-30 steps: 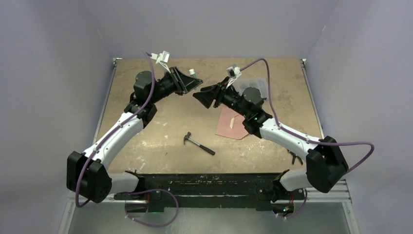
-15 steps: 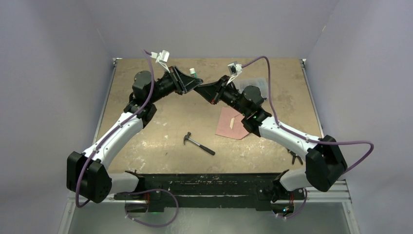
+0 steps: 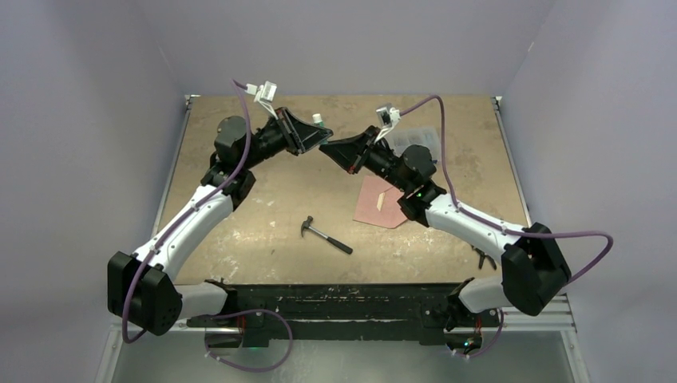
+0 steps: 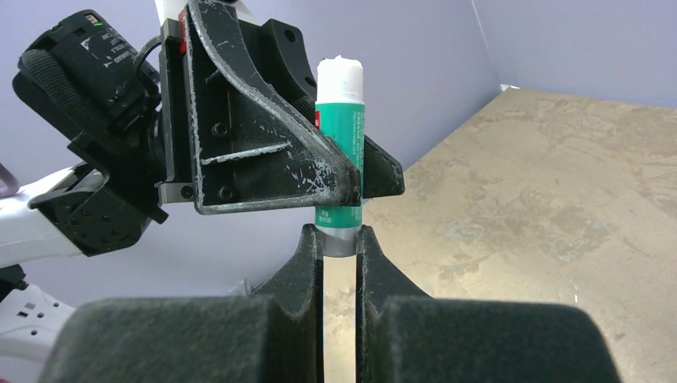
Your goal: Place the letter into the envelope and seal it
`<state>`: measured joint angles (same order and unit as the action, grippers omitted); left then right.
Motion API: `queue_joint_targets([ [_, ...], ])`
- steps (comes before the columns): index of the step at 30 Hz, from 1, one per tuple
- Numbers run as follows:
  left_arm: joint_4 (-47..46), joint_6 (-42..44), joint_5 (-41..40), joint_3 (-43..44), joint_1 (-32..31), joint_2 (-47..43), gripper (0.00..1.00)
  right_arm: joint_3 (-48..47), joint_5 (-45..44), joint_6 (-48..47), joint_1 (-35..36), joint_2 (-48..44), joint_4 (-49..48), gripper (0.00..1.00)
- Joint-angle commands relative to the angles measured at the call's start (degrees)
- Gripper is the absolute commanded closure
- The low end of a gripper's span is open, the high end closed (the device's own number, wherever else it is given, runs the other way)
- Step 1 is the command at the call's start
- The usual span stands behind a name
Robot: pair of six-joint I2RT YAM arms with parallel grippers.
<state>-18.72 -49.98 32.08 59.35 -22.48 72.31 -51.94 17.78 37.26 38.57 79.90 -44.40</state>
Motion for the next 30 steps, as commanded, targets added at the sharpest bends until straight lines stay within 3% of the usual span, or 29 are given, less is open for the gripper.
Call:
queue_joint_targets([
  [1,-6.9,-0.1,4.7,2.2,-0.2,-0.8,1.0,0.6,2.5,-0.4,-0.2,-1.6,-2.3,0.98],
  [2,-7.4,-0.3,5.2,2.1,-0.2,-0.8,1.0,0.8,2.8,-0.1,-0.2,-1.7,-2.6,0.92],
  [4,-8.1,-1.0,5.4,2.2,-0.2,-0.8,1.0,1.8,2.5,0.5,-0.2,-2.4,-4.3,0.68],
  [6,-8.1,-1.6,5.2,2.4,-0.2,-0.6,1.0,2.1,2.2,1.2,-0.2,-2.6,-4.7,0.56],
  [8,-8.5,-2.8,5.4,2.4,-0.2,-0.3,1.0,1.8,2.5,2.1,-0.2,-2.3,-5.0,0.55],
  [13,-10.8,-4.9,6.7,2.6,-0.2,-0.3,1.0,2.7,4.1,7.1,-0.3,-1.4,-9.0,0.88],
  [15,-10.4,-4.5,6.7,2.5,-0.2,-0.6,1.0,4.1,4.6,9.2,-0.5,-1.9,-12.6,0.91],
  [16,-10.1,-4.4,6.8,2.6,-0.2,-0.7,1.0,4.1,5.0,9.5,-0.7,-2.1,-12.9,0.89],
  [20,-10.4,-5.4,7.2,2.3,-0.2,-0.7,1.0,3.4,4.8,8.0,-0.6,-2.8,-11.9,0.59],
  [26,-10.6,-5.5,6.9,2.2,-0.2,-0.5,1.0,2.2,6.9,5.3,-0.6,-2.8,-13.8,0.45],
  [30,-11.1,-5.9,7.0,2.1,-0.2,-0.4,1.0,2.6,7.6,5.7,-0.6,-2.7,-14.3,0.46],
])
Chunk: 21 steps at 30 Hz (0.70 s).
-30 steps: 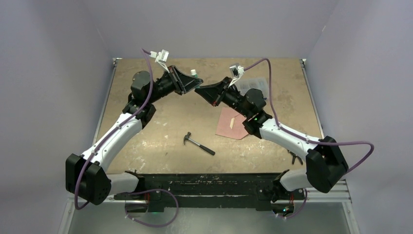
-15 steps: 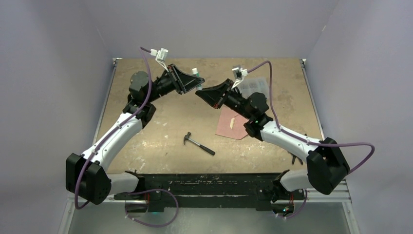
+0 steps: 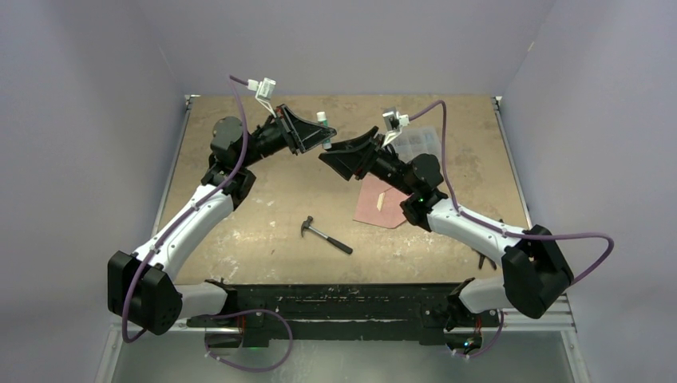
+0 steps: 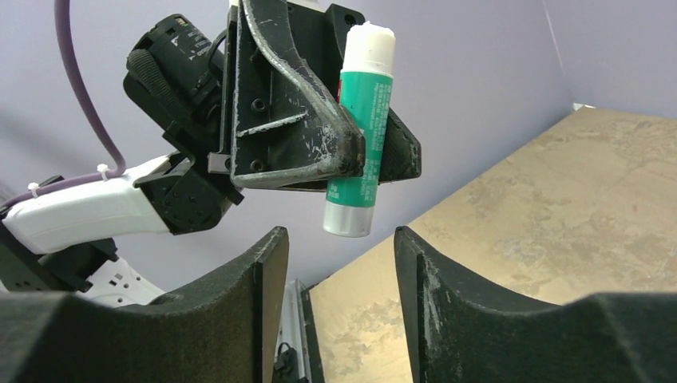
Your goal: Place the letter into the envelope and seal it
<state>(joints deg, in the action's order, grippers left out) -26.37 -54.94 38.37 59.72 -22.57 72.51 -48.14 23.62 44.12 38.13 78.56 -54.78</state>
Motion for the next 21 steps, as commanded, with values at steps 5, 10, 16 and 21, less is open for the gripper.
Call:
queue_joint_targets([
  [5,-3.5,-1.1,0.9,1.5,-0.1,-0.9,1.0,-1.9,0.6,0.6,-0.2,-1.3,-3.7,0.59],
  [10,-3.9,-1.2,1.2,0.9,-0.1,-1.4,1.0,-1.6,-1.5,3.8,-0.2,-1.3,-5.1,0.65],
  [16,-4.5,-1.6,1.4,0.2,-0.1,-1.8,1.0,-1.9,-1.4,6.1,-0.2,-0.4,-6.6,0.56],
  [21,-4.9,-1.9,1.6,0.2,-0.1,-2.3,1.0,-2.0,-1.3,8.2,-0.2,-0.1,-7.0,0.72],
])
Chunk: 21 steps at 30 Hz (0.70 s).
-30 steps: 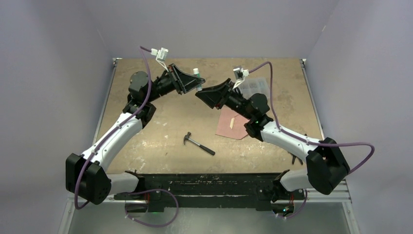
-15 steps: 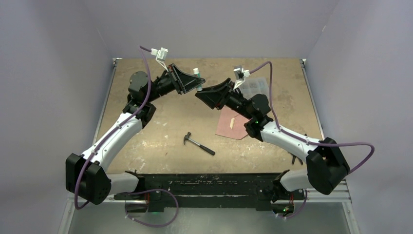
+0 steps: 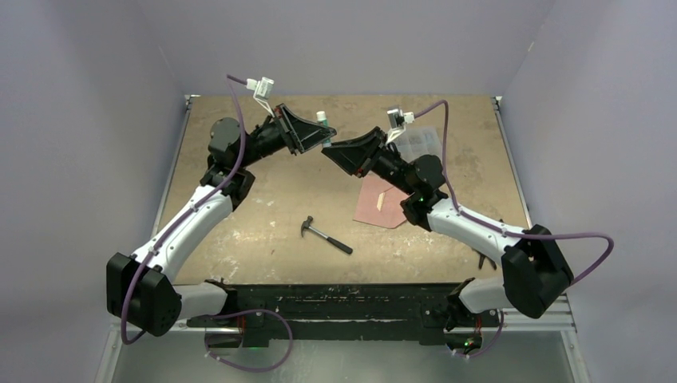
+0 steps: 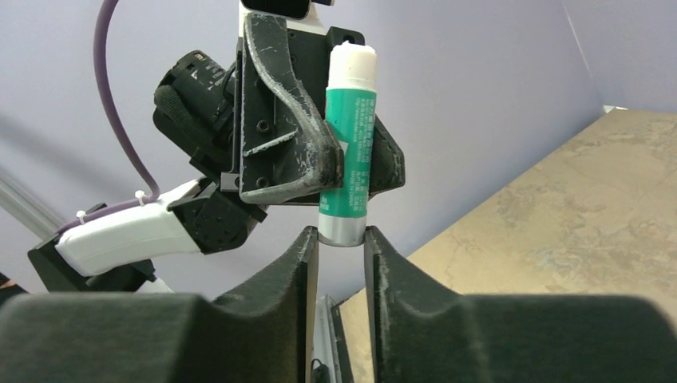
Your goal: Place the letter into the envelope and seal it
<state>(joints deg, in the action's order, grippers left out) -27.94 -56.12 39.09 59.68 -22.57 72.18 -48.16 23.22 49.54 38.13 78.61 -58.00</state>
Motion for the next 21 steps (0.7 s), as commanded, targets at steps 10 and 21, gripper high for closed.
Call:
queue_joint_targets([
  [10,-12.2,-2.0,1.8,-3.3,-0.1,-4.0,1.0,2.9,-4.7,20.0,-1.0,-1.1,-17.4,0.88],
  [21,-30.5,-7.2,3.6,-8.8,-0.3,-3.7,1.0,4.8,-9.4,40.5,-0.9,4.4,-34.7,0.83],
])
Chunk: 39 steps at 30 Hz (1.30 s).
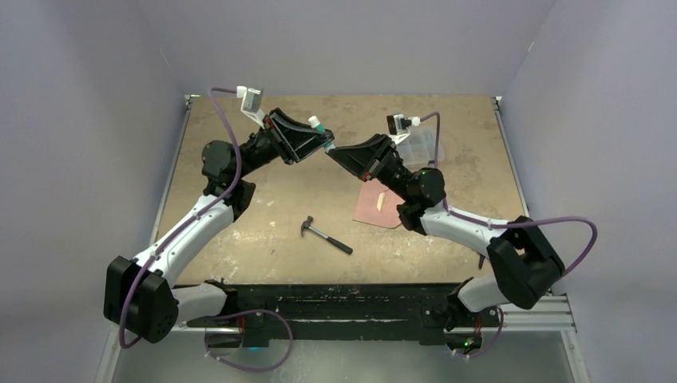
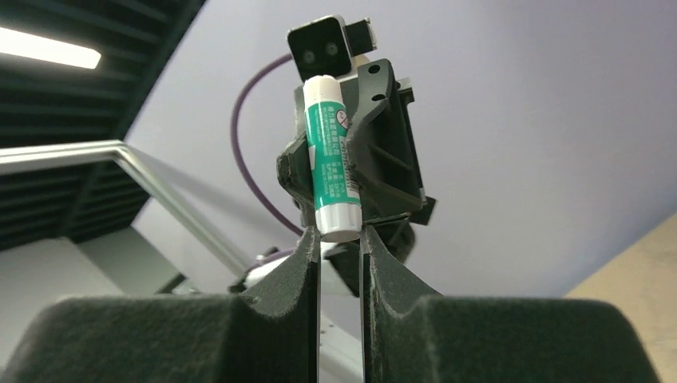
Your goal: Place the letter into the envelope and seal it
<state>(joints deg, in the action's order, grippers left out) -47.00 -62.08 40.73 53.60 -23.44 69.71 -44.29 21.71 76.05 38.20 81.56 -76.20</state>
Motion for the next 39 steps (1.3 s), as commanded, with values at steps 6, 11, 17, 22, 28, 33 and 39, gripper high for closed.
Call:
queue_joint_targets([
  [6,-22.0,-1.8,3.7,-3.7,0.5,0.3,1.0,1.9,-15.2,32.3,-0.1,9.4,-32.5,0.83],
  [11,-21.8,0.9,3.6,-2.7,0.5,0.3,1.0,2.0,-16.0,32.7,0.4,10.5,-33.9,0.8],
  [17,-2.1,4.6,-5.0,0.2,0.5,-2.2,1.0,5.4,-9.6,-9.0,0.4,-2.1,-7.3,0.26],
  [22,14.6,7.4,-6.8,4.9,0.5,-3.5,1.0,1.6,-9.6,-31.9,0.3,-8.7,10.7,0.19],
  [28,24.3,6.4,-5.4,8.8,0.5,-2.7,1.0,-8.6,-7.8,-45.0,0.7,-8.3,28.3,0.18],
  [33,23.3,5.4,-4.3,8.7,0.5,-2.1,1.0,-12.8,-5.7,-45.7,0.9,-5.7,31.1,0.25],
  [39,22.6,5.9,-4.6,8.3,0.5,-2.1,1.0,-10.5,-2.1,-40.6,0.9,-5.5,26.2,0.39],
])
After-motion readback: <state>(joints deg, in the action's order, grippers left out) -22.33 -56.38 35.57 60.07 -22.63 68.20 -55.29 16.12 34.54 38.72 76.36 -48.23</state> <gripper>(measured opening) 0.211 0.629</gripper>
